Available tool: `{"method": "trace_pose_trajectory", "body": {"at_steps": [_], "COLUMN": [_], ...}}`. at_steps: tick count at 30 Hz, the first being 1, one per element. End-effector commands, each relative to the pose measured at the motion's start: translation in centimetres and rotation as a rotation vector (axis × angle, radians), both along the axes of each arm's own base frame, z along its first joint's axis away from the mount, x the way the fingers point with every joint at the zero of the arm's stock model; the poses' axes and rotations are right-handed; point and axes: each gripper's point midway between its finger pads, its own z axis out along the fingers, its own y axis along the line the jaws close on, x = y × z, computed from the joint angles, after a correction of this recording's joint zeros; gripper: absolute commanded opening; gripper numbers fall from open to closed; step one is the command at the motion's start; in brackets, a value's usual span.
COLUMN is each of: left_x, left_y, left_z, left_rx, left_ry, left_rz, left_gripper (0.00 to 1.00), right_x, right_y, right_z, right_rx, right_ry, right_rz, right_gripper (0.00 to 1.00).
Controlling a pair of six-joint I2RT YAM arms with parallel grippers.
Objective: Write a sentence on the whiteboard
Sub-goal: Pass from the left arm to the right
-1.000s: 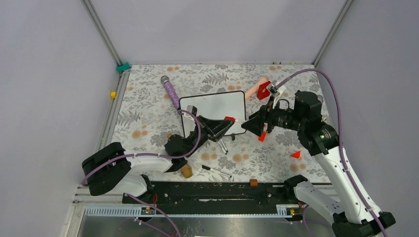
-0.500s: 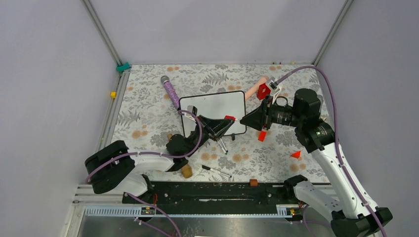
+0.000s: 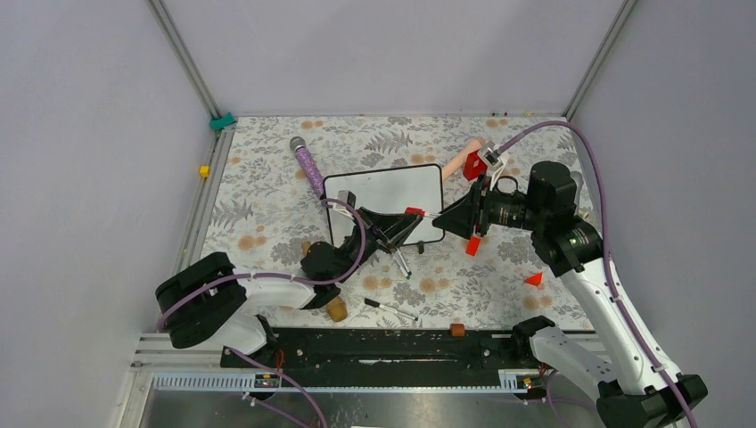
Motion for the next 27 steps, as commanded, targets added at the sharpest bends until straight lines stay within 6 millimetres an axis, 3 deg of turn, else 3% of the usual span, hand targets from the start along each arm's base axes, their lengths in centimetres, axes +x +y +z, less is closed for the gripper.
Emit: {"method": "trace_pose_trajectory", "body": {"at_steps": [1,6,9,11,16,19,21,23,27], "left_x": [-0.2,-0.2,-0.2,-0.2,0.0,0.2,0.2,0.2,0.3], "left_y": [1.7,2.1,1.8,1.6,2.2,3.3,3.8,3.9,3.4], "left_z": [2.6,2.5,2.4,2.4,2.0,1.7,1.6,1.7,1.8], "left_rx": [-0.087,-0.086,-0.082,-0.084,-0.081,-0.077,-0.071,-0.064,-0.051], "left_ry": [-0.050,-0.047,-0.047,-0.045,-0.045,-0.044,-0.043,-0.046,-0.051], "left_rz": [0.035,0.046,0.035,0.028,0.045,0.083,0.096,0.098,0.084], "left_gripper": [0.00,0.00,0.00,0.00,0.02,0.39,0.54,0.61,0.63], "right_x": [-0.9,-0.7,-0.6,-0.6,-0.9,-1.0,-1.2,-1.3,-1.3], "right_y": [0.0,0.0,0.0,0.1,0.0,0.0,0.0,0.1,0.3], "right_z": [0.1,0.0,0.0,0.0,0.1,-0.1,-0.2,-0.2,-0.2], "right_rx": [0.000,-0.006,-0.006,-0.003,-0.009,-0.015,-0.014,-0.012,-0.007], "right_ry": [-0.026,-0.030,-0.026,-0.024,-0.024,-0.026,-0.021,-0.020,-0.013], "right_rz": [0.036,0.027,0.027,0.030,0.038,0.046,0.056,0.067,0.081], "right_gripper": [0.44,0.34,0.19,0.03,0.00,0.00,0.00,0.00,0.00]}}
